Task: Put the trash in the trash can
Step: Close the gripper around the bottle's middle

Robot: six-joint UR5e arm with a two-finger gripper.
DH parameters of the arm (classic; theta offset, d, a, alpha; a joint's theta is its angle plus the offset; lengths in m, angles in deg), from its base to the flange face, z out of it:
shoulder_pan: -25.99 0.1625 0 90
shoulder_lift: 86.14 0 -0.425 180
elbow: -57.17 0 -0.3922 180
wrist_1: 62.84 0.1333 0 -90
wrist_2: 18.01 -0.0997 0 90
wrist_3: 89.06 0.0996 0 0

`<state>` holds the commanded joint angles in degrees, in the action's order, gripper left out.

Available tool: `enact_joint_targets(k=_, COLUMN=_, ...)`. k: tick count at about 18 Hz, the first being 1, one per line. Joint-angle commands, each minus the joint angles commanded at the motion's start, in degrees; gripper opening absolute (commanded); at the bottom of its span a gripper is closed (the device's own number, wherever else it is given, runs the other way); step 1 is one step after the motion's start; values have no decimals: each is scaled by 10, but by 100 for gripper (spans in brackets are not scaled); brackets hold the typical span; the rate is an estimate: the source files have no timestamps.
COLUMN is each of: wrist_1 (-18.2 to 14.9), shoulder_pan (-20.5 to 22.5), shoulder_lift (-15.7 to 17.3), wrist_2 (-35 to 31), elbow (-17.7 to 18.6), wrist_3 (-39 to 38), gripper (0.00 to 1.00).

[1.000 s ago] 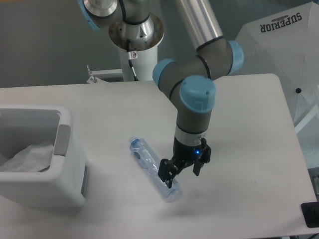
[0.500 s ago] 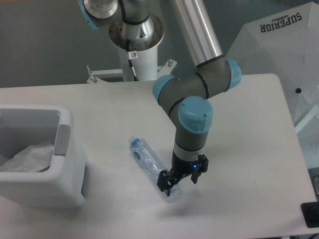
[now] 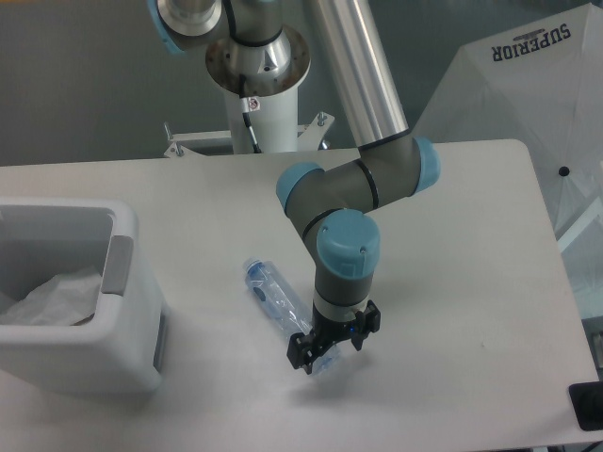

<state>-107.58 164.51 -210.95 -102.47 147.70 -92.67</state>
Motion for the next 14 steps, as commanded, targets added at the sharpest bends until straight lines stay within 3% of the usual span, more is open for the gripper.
enact_joint_targets(k=14, wrist_1=0, shoulder_pan=-7, shoulder_lift=-11, wrist_2=-6, elbow=10, wrist_3=1, gripper=97)
